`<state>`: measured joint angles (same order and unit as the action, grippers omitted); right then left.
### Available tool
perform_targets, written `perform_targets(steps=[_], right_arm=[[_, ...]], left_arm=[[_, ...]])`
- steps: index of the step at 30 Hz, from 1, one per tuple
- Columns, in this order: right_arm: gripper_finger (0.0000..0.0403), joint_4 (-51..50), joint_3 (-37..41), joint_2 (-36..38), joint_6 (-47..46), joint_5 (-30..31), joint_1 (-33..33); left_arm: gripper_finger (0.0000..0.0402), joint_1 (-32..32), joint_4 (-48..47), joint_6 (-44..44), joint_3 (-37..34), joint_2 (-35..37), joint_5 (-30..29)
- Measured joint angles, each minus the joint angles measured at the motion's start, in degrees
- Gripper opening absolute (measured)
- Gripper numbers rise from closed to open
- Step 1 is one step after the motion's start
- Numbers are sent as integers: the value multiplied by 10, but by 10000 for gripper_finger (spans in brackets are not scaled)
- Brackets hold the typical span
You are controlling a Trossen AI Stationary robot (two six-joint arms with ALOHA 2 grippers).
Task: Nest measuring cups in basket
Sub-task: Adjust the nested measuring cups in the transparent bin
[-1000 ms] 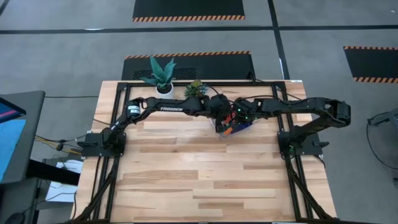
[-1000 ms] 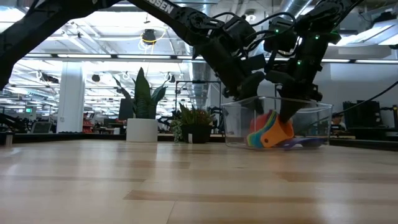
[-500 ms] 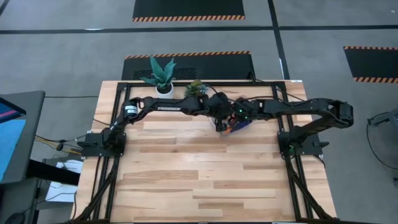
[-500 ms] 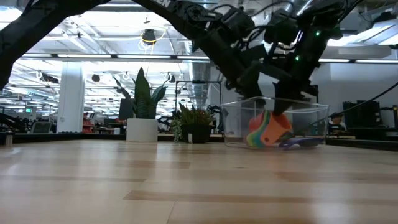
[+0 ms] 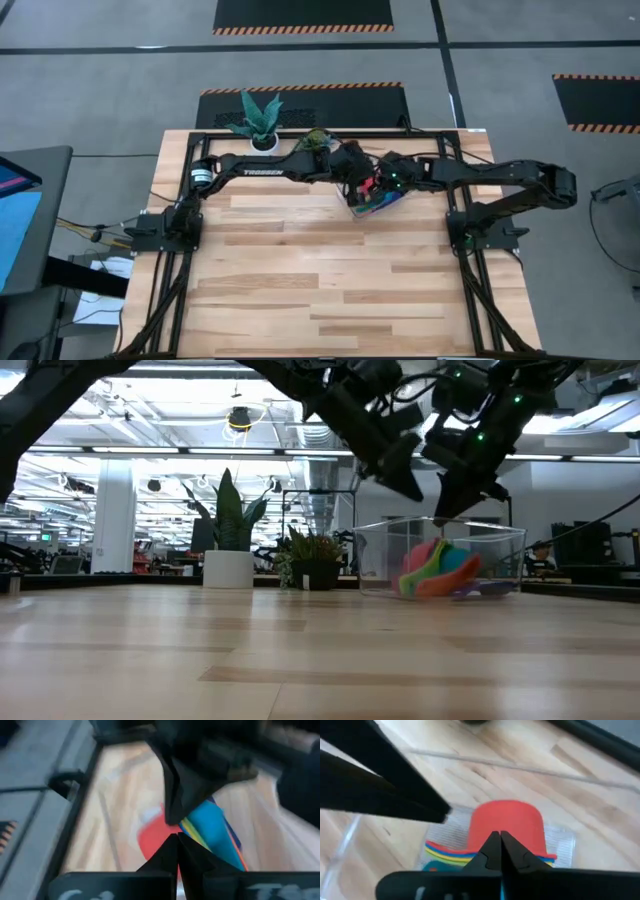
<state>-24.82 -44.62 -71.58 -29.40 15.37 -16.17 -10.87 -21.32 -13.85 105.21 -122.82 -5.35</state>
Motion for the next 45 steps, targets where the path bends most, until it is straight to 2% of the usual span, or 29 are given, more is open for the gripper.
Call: perform_targets(steps=[4, 12, 20, 25, 27, 28, 33, 36, 40, 45], right_arm=[[6, -8, 0, 32, 14, 3, 0], [39, -78, 0, 160, 21, -5, 1], [41, -152, 0, 273, 39, -50, 8], [41, -210, 0, 293, 39, -50, 13], [42, -234, 0, 292, 39, -50, 13], [42, -242, 0, 291, 39, -50, 13], [42, -239, 0, 267, 62, -49, 8], [42, -238, 0, 256, 70, -48, 6], [42, -216, 0, 251, 61, -48, 6], [42, -189, 0, 251, 137, -48, 2]], left_arm=[[0, 1, -10, 6, 0, 20, -35], [0, 10, -88, 48, 0, 79, -80], [0, 15, -185, 90, 0, 100, -22], [0, 14, -160, 125, -2, 75, -7], [0, 12, -104, 132, -2, 58, -8], [0, 10, -109, 138, -4, 52, -6], [0, -5, -26, 180, -4, 10, 45], [0, -12, 18, 217, -1, -4, 54], [6, -15, 31, 197, -1, -3, 112], [45, -13, 52, 156, -1, -3, 102]])
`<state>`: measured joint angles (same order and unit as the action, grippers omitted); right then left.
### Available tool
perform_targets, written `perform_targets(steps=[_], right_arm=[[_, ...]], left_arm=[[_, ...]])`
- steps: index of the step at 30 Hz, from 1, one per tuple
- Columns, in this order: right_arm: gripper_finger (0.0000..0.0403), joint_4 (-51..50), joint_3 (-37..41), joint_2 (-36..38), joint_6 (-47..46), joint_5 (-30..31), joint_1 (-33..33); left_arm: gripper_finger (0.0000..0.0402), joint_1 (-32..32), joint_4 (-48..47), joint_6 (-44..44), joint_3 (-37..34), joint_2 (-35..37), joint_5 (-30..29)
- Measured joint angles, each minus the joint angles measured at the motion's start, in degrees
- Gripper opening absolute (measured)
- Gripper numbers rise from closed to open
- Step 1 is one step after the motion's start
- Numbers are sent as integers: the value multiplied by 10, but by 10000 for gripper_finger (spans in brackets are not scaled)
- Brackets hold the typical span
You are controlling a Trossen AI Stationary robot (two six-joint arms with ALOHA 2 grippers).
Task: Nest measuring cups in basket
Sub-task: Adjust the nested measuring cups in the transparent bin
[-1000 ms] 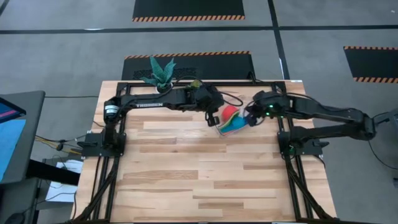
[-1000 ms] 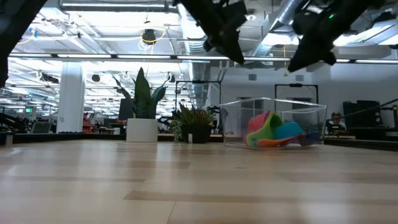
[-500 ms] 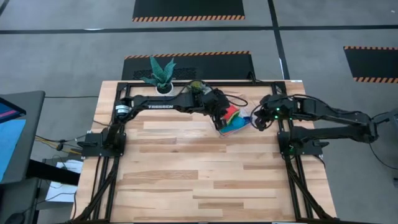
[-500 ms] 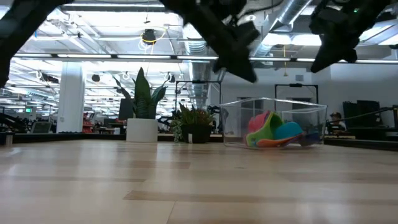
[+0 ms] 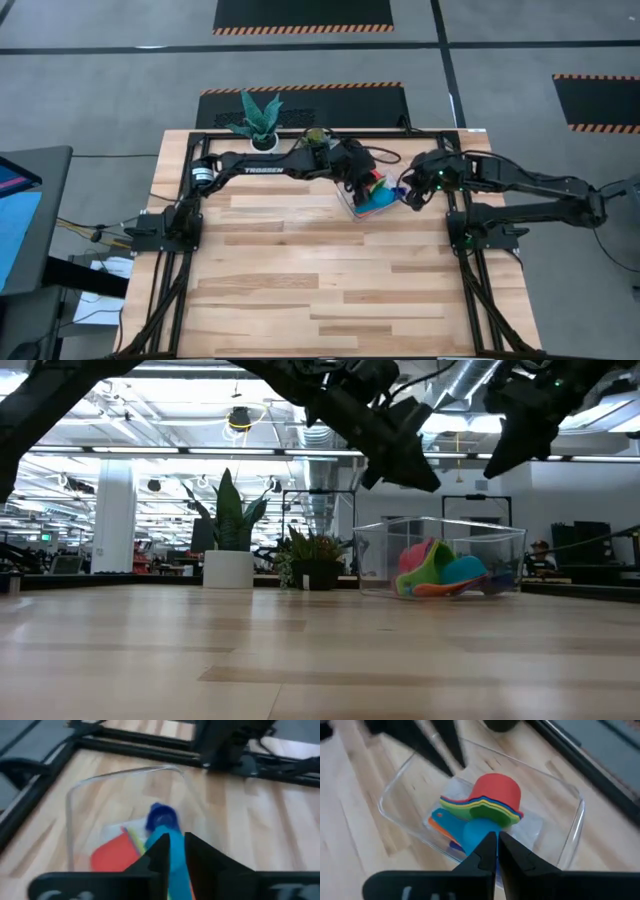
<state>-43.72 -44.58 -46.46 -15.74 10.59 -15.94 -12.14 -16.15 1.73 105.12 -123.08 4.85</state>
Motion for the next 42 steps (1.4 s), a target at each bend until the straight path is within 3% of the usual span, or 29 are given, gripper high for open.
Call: perform_targets(steps=[7, 12, 18, 21, 25, 32, 42], right_arm=[[42, 7, 0, -35, 127, -1, 0], [44, 87, 0, -79, 219, 0, -14], [75, 156, -7, -133, 367, 0, -38], [105, 132, -17, -168, 365, 0, -45], [154, 106, -19, -215, 362, 0, -43], [222, 111, -19, -251, 438, 4, -39], [230, 117, -19, -263, 507, -15, -59]], left_arm=[[114, -14, -180, 82, 0, 40, -38], [125, -7, -344, 82, 0, 118, -93], [115, 18, -489, 52, -4, 210, -324], [114, 16, -511, 65, -4, 233, -385], [113, 7, -522, 63, -4, 247, -401], [113, -15, -549, 65, -4, 246, -401], [113, -21, -553, 79, -4, 246, -400]])
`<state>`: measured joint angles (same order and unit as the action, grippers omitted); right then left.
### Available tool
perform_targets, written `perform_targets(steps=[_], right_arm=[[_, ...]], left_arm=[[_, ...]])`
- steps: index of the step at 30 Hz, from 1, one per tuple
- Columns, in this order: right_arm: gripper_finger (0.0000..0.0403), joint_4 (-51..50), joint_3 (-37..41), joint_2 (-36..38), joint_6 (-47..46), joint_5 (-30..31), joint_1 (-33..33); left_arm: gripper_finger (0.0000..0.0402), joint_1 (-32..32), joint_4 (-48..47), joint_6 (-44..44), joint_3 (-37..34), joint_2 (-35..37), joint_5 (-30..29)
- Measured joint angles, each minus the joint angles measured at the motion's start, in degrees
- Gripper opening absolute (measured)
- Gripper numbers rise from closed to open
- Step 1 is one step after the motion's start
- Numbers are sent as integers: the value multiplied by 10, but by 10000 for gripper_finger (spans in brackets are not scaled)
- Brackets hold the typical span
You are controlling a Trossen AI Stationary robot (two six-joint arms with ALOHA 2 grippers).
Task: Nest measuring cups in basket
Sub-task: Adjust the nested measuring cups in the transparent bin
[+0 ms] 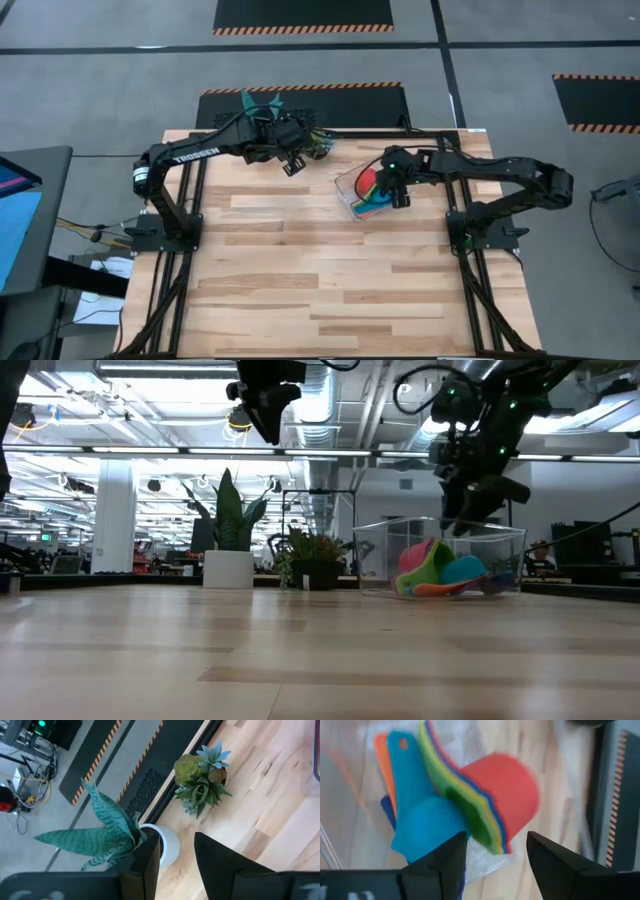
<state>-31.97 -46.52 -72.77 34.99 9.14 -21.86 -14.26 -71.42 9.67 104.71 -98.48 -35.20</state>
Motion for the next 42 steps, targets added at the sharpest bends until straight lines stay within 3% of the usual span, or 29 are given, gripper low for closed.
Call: perform_targets(steps=[23, 33, 42], right_arm=[[220, 37, -47, -139, 22, 30, -4], [129, 20, -51, -141, -11, 29, 8], [44, -64, -121, -140, -26, 26, 7]], left_arm=[[113, 0, 1, 22, 0, 0, 4], [113, 0, 1, 21, 0, 0, 5], [113, 0, 3, 21, 0, 0, 4]])
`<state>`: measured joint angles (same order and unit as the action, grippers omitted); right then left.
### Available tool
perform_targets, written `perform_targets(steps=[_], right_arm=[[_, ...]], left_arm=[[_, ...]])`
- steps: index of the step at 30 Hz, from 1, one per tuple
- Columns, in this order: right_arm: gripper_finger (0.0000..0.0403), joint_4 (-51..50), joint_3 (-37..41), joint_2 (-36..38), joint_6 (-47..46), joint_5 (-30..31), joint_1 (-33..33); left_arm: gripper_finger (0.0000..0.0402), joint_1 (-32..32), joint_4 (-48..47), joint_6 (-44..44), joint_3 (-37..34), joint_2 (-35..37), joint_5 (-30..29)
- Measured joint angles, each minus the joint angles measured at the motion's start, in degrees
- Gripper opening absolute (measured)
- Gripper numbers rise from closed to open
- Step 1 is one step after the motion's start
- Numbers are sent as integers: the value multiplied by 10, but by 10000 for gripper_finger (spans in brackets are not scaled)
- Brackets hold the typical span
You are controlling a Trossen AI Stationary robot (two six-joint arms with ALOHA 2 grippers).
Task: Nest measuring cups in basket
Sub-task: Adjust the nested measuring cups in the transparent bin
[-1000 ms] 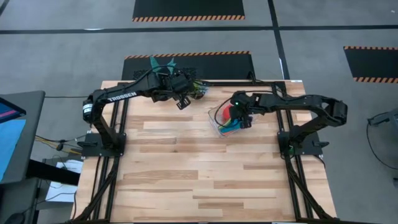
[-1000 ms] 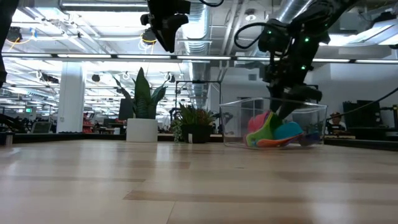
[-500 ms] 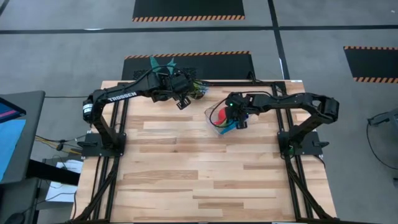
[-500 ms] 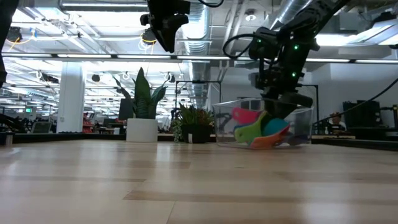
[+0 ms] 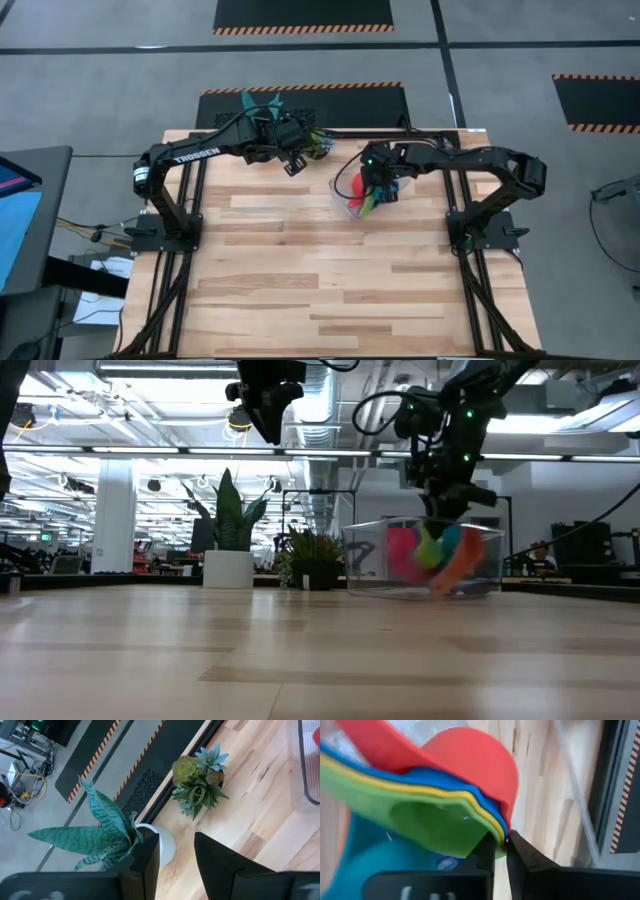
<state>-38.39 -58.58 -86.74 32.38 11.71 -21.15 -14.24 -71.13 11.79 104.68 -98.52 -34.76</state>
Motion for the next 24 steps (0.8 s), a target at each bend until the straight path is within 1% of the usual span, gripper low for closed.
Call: perform_targets(steps=[2, 4, 7, 15, 19, 24], right_arm=[[30, -21, -15, 0, 0, -7, 0], [19, -44, -28, 0, 0, -26, -1], [16, -75, -40, 0, 0, -57, -4], [31, -111, -41, -1, -11, -58, -5], [40, -103, -41, -10, -37, -58, -3], [58, -108, -46, -43, -55, -59, -4]], left_arm=[[113, 0, 1, 0, 0, 0, 0], [113, 0, 1, 1, 0, 0, 0], [113, 0, 1, 10, 0, 0, 0], [113, 0, 1, 16, 0, 0, 1], [113, 0, 1, 16, 0, 0, 20], [113, 0, 4, 16, 0, 0, 39]])
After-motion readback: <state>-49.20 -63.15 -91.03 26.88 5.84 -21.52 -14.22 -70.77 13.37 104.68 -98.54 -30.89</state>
